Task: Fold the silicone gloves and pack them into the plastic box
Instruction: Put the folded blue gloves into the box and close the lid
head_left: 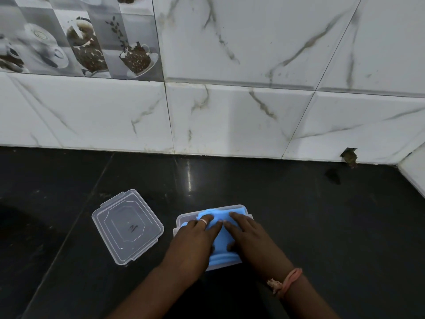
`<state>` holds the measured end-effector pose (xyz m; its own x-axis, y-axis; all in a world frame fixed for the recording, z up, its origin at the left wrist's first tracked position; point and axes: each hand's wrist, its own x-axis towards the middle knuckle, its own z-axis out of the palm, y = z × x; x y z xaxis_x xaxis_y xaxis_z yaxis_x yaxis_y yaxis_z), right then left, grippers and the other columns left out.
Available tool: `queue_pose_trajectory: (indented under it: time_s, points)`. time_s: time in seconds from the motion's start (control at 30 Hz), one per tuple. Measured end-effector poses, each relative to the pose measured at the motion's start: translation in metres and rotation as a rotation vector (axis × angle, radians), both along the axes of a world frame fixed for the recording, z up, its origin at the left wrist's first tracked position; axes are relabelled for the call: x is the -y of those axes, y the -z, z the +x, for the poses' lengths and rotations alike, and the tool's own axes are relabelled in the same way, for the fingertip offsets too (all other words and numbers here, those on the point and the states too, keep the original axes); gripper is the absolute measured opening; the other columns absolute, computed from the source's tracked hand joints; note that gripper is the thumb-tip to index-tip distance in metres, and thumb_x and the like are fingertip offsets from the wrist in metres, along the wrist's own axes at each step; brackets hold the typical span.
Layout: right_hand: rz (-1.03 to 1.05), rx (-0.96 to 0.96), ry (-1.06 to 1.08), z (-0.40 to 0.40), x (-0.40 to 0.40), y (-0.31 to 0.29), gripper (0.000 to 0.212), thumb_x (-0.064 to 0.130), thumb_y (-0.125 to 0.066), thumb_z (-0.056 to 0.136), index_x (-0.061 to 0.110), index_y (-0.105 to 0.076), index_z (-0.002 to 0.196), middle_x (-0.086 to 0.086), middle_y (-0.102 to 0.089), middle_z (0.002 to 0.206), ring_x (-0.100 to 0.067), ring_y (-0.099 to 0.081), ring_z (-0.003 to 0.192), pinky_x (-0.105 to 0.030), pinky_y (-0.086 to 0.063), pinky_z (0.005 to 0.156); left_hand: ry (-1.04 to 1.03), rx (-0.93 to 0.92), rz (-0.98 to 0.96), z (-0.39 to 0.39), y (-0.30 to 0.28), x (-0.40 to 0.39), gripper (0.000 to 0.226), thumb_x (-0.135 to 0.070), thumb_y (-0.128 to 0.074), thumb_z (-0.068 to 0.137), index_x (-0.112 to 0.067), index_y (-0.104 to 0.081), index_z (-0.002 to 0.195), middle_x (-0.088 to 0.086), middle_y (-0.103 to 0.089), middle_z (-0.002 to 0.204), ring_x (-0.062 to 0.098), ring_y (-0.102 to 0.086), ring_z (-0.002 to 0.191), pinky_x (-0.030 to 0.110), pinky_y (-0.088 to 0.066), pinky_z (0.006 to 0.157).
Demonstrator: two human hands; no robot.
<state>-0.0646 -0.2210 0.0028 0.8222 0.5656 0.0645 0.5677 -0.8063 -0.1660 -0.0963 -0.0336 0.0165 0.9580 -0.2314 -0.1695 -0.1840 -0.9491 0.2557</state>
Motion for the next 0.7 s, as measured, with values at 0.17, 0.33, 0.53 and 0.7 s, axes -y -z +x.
queue_pose_trajectory:
  time_s: [0.17, 0.33, 0.53, 0.7]
  points:
    - [-0.135, -0.16, -0.102, 0.018, -0.007, 0.012, 0.061, 0.034, -0.056, 0.095, 0.019, -0.035, 0.149, -0.016, -0.023, 0.16, -0.032, -0.027, 0.145, -0.044, -0.033, 0.113, 0.0, -0.041, 0.127, 0.004, 0.013, 0.0, 0.084, -0.024, -0.058, 0.101, -0.029, -0.006, 0.167, 0.006, -0.01, 0.171, 0.028, -0.036, 0.146, 0.041, -0.04, 0.114]
    - [-0.251, -0.153, -0.22, 0.042, -0.014, 0.007, 0.059, 0.034, -0.06, 0.092, 0.018, -0.04, 0.144, -0.016, -0.028, 0.153, -0.035, -0.036, 0.136, -0.049, -0.045, 0.104, -0.006, -0.094, 0.145, 0.007, 0.021, 0.001, 0.084, -0.024, -0.057, 0.102, -0.019, -0.003, 0.167, 0.011, -0.009, 0.171, 0.033, -0.032, 0.149, 0.043, -0.037, 0.12]
    - [-0.329, -0.108, -0.345, 0.054, -0.022, 0.002, 0.065, 0.042, -0.061, 0.091, 0.016, -0.038, 0.145, -0.018, -0.033, 0.148, -0.034, -0.036, 0.135, -0.048, -0.046, 0.101, 0.057, -0.161, 0.242, 0.013, 0.025, 0.0, 0.079, -0.028, -0.049, 0.106, -0.012, -0.003, 0.167, 0.018, -0.01, 0.171, 0.039, -0.029, 0.149, 0.046, -0.031, 0.122]
    - [-0.38, -0.158, -0.351, 0.053, -0.024, -0.014, 0.062, 0.043, -0.061, 0.091, 0.018, -0.04, 0.143, -0.016, -0.035, 0.144, -0.034, -0.04, 0.13, -0.05, -0.047, 0.097, 0.085, -0.191, 0.237, 0.014, 0.018, -0.002, 0.081, -0.028, -0.053, 0.104, -0.014, -0.005, 0.167, 0.017, -0.012, 0.17, 0.037, -0.028, 0.15, 0.046, -0.031, 0.123]
